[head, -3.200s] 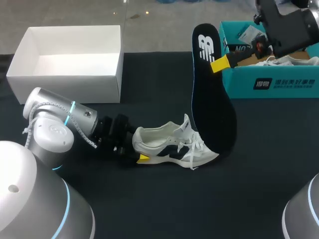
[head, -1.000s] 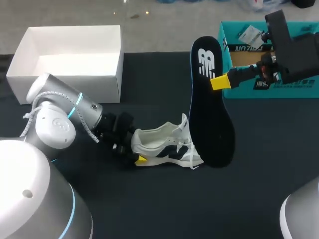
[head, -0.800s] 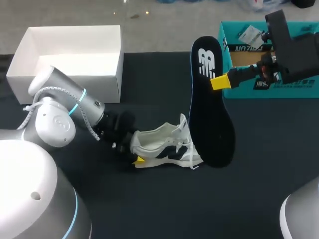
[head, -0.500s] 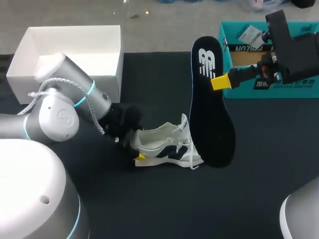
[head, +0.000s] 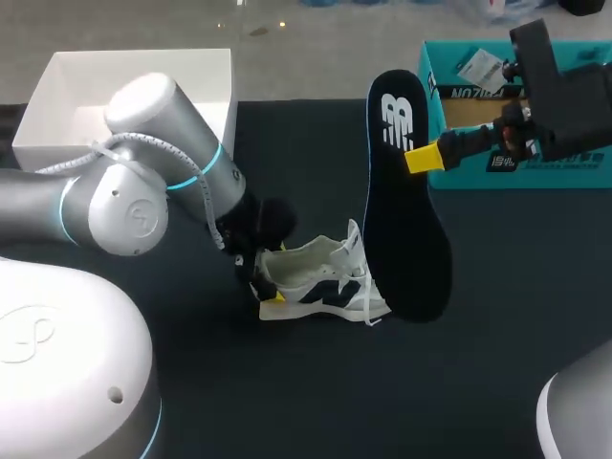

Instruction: Take the shoe out of the shoebox, open the shoe tongue, remove and reinsert the insole, then place the shoe into the shoebox

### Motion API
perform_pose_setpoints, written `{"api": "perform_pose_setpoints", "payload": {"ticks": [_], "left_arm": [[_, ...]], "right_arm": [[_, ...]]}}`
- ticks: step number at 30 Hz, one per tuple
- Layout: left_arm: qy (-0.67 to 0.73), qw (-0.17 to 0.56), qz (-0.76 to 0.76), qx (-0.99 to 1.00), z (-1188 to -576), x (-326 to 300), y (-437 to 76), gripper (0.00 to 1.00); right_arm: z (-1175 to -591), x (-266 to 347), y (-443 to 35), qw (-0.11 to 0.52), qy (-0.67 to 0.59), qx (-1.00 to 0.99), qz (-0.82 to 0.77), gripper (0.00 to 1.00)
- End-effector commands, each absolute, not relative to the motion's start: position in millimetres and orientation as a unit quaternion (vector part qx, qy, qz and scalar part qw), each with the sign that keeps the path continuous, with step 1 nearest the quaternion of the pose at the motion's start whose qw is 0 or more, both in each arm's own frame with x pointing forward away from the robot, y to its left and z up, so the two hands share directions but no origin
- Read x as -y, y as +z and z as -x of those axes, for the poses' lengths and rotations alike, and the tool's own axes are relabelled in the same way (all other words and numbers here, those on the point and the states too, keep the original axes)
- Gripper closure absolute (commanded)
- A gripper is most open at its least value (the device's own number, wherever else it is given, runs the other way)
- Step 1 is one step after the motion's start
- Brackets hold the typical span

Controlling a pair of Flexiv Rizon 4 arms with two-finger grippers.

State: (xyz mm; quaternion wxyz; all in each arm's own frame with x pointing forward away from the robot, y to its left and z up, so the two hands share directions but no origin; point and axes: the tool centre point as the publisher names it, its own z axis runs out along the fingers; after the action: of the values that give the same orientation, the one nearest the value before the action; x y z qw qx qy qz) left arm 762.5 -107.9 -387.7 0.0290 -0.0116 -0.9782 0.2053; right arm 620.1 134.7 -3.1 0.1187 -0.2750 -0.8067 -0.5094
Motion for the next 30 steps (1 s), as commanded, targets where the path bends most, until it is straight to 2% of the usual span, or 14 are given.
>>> {"api": "perform_pose_setpoints", "payload": {"ticks": [1,14,30], "left_arm": [[0.11,0.03,0.01,0.993,-766,110,-385,0.0],[0.072,0.022,0.009,0.997,-767,109,-371,0.0],[0.08,-0.004,-0.01,0.997,-754,96,-331,0.0]], "right_arm": [[-624,-138,-3,0.12,-0.507,0.808,0.275,1.0],[-624,-138,-3,0.12,-0.507,0.808,0.275,1.0],[-624,-138,-3,0.12,-0.507,0.808,0.275,1.0]]}}
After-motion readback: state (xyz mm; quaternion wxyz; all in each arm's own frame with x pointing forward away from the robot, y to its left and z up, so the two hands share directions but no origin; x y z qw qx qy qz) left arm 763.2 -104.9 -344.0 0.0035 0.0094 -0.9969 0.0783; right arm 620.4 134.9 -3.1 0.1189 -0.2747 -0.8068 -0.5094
